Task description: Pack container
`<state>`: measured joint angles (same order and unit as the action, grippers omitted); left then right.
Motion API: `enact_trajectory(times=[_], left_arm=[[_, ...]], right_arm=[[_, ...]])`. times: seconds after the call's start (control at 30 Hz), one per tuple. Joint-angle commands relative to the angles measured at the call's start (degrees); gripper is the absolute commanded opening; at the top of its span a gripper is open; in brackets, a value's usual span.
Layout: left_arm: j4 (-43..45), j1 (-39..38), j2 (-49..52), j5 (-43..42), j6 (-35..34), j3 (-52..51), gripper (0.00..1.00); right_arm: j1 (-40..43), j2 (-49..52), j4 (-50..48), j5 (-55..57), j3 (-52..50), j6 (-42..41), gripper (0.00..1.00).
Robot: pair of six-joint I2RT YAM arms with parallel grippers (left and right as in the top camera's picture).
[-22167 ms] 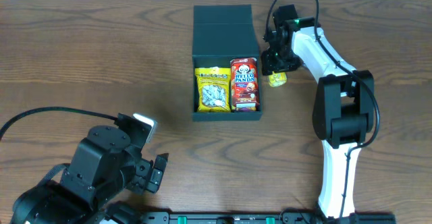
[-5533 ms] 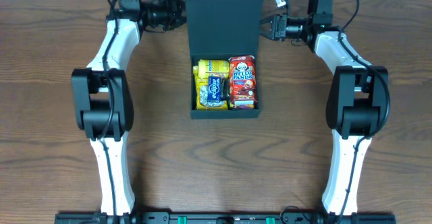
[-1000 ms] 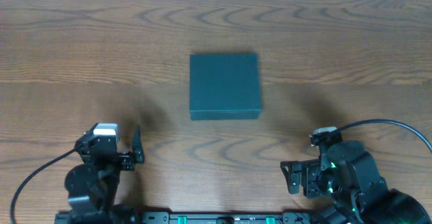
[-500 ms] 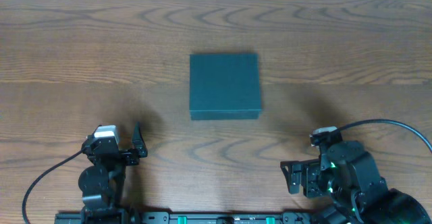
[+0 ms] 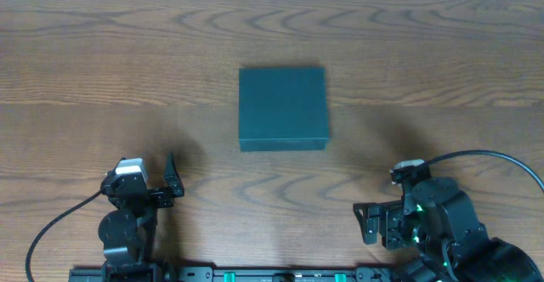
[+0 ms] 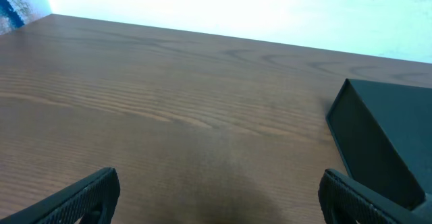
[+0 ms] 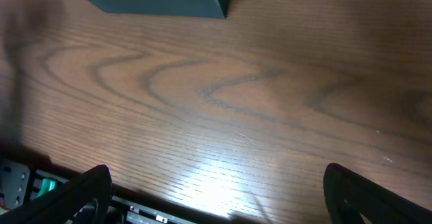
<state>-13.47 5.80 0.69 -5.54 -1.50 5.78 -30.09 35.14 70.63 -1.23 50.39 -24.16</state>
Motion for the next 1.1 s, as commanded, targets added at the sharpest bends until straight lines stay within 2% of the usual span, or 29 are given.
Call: enact_trajectory(times=[0.0,0.53,0.7,0.87,1.07], left_arm=[[-0.2,0.0,-0.4,1.2,-0.2,-1.6,0.95],[-0.2,0.0,-0.4,1.2,-0.2,-1.6,0.95],[-0.2,0.0,-0.4,1.2,-0.2,-1.6,0.95],[-0.2,0.0,-0.4,1.2,-0.2,-1.6,0.95],[-0.2,0.0,-0.4,1.2,-0.2,-1.6,0.95]], right_arm=[[-0.5,-0.2,-0.1,0.8,-0.1,-0.9,0.99],[-0.5,-0.2,-0.1,0.8,-0.1,-0.9,0.99],[-0.7,-3.0,-2.2,4.9,-0.9,8.4,0.99],[-0.6,-14.5,-13.6,4.2,-11.0,16.5,0.99],[-0.5,-27.3,-20.0,4.5,-26.1,19.8,0.99]])
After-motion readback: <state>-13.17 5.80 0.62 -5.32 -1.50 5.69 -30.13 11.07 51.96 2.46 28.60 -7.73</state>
